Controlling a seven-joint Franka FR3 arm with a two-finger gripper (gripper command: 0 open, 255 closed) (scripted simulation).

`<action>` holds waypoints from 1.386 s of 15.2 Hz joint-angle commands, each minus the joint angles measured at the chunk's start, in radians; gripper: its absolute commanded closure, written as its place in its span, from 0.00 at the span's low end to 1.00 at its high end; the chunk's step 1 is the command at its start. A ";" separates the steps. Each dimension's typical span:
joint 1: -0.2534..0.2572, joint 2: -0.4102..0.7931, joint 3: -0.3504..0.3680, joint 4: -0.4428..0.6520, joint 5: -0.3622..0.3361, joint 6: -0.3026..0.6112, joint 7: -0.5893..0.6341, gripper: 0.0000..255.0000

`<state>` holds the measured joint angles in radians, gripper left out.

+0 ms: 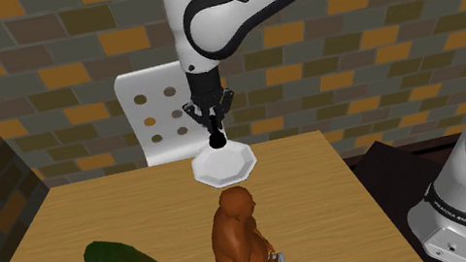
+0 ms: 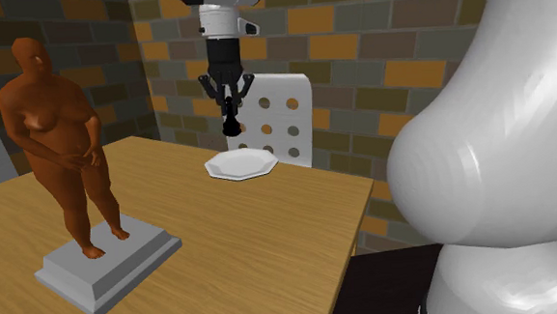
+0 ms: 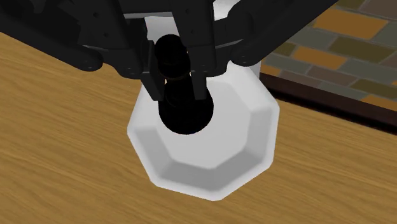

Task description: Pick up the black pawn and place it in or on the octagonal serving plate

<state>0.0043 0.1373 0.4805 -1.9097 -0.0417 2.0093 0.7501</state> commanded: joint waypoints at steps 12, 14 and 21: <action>-0.006 0.089 -0.023 -0.059 -0.048 0.138 -0.003 1.00; -0.004 0.103 -0.025 -0.070 -0.056 0.161 0.002 1.00; 0.000 0.124 -0.029 -0.084 -0.069 0.194 0.009 1.00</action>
<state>0.0039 0.2608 0.4514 -1.9936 -0.1101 2.2028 0.7594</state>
